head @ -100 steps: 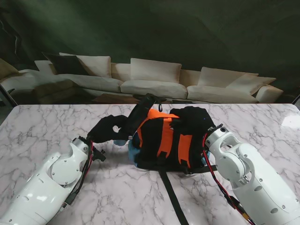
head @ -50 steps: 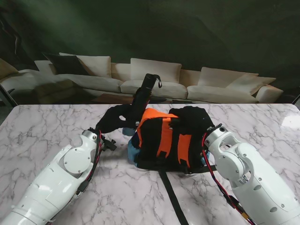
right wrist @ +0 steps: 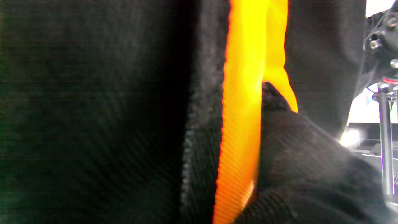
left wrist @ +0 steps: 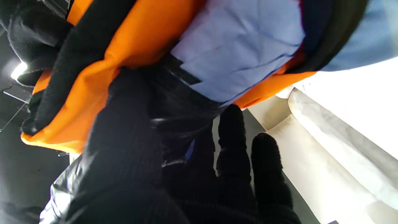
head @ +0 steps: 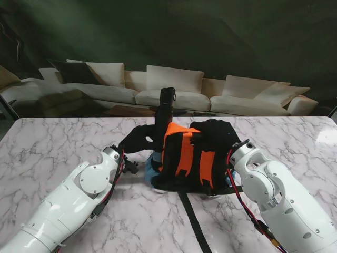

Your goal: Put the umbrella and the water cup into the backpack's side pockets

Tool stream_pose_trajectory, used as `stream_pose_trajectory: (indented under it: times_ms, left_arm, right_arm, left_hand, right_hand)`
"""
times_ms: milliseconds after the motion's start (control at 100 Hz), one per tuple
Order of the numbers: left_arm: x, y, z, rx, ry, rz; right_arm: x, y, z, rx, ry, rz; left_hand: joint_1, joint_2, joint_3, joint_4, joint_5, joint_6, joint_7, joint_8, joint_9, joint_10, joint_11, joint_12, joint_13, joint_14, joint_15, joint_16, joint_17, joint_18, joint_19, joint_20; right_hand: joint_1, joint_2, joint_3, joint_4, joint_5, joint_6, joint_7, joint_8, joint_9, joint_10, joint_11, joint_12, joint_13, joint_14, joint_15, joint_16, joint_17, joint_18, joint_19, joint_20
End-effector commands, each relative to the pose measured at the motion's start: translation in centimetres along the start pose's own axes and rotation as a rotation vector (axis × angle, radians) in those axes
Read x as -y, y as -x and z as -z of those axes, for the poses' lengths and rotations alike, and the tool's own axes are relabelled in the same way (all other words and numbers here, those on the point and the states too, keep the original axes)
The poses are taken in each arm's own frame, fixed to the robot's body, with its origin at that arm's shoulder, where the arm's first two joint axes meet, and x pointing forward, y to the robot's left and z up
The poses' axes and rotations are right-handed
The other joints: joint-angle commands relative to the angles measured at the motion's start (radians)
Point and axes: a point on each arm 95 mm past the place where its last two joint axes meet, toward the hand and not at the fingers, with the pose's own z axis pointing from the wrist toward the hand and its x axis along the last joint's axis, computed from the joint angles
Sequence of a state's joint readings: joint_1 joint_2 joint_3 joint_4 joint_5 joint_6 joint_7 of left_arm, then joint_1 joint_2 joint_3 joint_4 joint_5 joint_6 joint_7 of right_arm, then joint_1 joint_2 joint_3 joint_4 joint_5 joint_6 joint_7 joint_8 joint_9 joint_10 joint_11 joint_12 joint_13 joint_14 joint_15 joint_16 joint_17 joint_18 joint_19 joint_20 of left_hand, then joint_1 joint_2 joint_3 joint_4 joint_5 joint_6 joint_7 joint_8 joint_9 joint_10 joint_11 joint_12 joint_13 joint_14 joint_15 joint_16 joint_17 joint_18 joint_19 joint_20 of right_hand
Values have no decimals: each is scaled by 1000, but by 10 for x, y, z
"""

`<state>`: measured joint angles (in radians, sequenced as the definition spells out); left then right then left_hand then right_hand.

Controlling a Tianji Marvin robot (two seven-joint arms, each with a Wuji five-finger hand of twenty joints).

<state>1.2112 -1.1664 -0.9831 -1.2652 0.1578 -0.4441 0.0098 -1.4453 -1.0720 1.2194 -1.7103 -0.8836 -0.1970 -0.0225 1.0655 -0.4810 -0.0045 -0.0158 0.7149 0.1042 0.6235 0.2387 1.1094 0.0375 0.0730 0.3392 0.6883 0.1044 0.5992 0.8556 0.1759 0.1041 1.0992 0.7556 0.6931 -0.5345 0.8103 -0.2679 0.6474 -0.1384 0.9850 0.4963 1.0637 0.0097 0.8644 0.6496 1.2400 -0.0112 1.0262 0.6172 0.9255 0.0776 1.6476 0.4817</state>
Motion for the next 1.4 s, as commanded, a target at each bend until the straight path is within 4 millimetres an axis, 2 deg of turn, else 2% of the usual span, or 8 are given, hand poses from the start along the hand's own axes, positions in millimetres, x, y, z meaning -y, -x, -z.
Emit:
stream_pose_trajectory:
  times_ms: [0, 180, 380, 490, 710, 870, 1090, 1390]
  left_arm:
    - [-8, -8, -4, -33, 42, 0]
    - [-13, -7, 0, -53, 72, -13]
    - [-16, 7, 1, -53, 152, -137]
    - [-14, 16, 1, -67, 141, -287]
    - [-8, 20, 4, -67, 147, -347]
    - [6, 21, 12, -50, 172, -408]
    - [28, 14, 20, -47, 178, -463]
    - [40, -5, 18, -84, 300, -575]
  right_arm:
    - [7, -3, 0, -4, -17, -11]
    - [7, -4, -2, -7, -19, -13]
    - [6, -6, -2, -11, -19, -15]
    - [6, -7, -2, -11, -20, -15]
    - [6, -7, -1, -12, -25, -11]
    - [5, -7, 0, -12, -22, -9]
    - [6, -8, -1, -15, -22, -9]
    - [5, -10, -4, -30, -23, -14]
  left_hand:
    - [107, 175, 74, 16, 97, -263, 21, -12, -48, -169, 37, -29, -39, -45, -25, 2, -23, -42, 15, 33]
    - [124, 192, 76, 18, 85, -297, 4, -2, -98, -194, 53, -39, -46, -51, -32, -2, -28, -38, 12, 38]
    - [135, 186, 78, 20, 95, -292, 19, 9, -83, -181, 60, -34, -30, -52, -33, -6, -12, -35, 19, 43]
    - [132, 198, 75, 20, 94, -272, 25, 12, -66, -163, 64, -26, -5, -47, -19, -4, 5, -40, 30, 45]
    - [140, 203, 71, 23, 98, -252, 35, 16, -48, -142, 65, -11, 3, -32, 1, 3, 12, -40, 36, 41]
    - [147, 215, 65, 25, 98, -232, 62, 29, -20, -117, 80, 27, -12, -32, -16, -9, 2, -31, 29, 30]
    - [161, 231, 68, 32, 76, -234, 110, 155, -20, -83, 144, 200, -30, -37, -38, -13, -14, -28, 7, 14]
    - [167, 236, 92, 41, 65, -236, 106, 305, -35, -63, 189, 301, -41, -28, -71, -12, -23, -14, -17, 13]
  right_hand:
    - [137, 119, 108, 47, 77, -132, 37, 0, -12, -12, -11, 3, 19, 9, 11, 13, 7, -47, 96, 27]
    - [137, 118, 108, 47, 78, -132, 37, 0, -12, -12, -11, 3, 18, 9, 11, 13, 7, -47, 96, 27]
    - [137, 118, 108, 47, 77, -133, 37, 0, -11, -12, -11, 3, 18, 9, 11, 13, 7, -47, 96, 27]
    - [137, 116, 108, 46, 78, -132, 37, 0, -11, -12, -11, 3, 18, 9, 11, 13, 7, -47, 96, 27]
    - [137, 116, 109, 46, 78, -132, 37, -1, -10, -12, -12, 3, 18, 9, 11, 13, 7, -47, 96, 27]
    - [136, 116, 109, 46, 78, -133, 37, -1, -10, -13, -12, 3, 18, 9, 11, 13, 7, -47, 96, 27]
    - [136, 115, 109, 46, 77, -133, 37, -1, -10, -13, -12, 3, 18, 9, 11, 13, 7, -47, 96, 27]
    - [136, 117, 108, 46, 76, -133, 37, -2, -11, -14, -13, 3, 17, 9, 10, 13, 7, -47, 95, 27]
